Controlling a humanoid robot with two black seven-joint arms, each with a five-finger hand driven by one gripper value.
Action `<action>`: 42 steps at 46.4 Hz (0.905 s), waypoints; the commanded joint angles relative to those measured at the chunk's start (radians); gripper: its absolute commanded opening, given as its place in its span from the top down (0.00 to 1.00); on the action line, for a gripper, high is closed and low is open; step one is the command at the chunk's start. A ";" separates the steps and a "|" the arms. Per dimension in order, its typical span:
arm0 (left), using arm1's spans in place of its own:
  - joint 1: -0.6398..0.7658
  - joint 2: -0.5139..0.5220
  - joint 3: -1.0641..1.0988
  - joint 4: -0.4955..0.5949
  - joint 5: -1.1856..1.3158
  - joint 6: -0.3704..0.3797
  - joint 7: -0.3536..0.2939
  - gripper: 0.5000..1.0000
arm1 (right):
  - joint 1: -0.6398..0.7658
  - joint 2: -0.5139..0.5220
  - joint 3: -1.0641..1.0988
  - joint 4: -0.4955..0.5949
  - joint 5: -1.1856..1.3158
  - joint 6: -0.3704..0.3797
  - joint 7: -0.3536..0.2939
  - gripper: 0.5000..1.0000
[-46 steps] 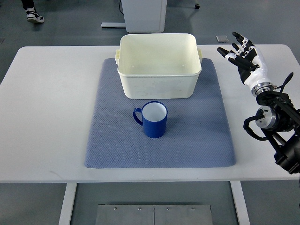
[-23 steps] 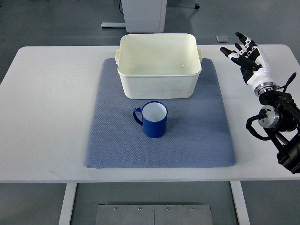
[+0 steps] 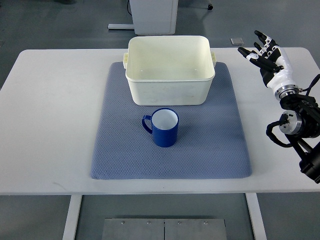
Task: Place cup in box with right hand
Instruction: 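Move the open right hand over the tub toward the blue mug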
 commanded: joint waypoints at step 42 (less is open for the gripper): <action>-0.001 0.000 0.001 0.000 -0.001 0.000 0.000 0.00 | 0.025 -0.095 -0.014 0.381 -0.219 0.318 -0.103 0.00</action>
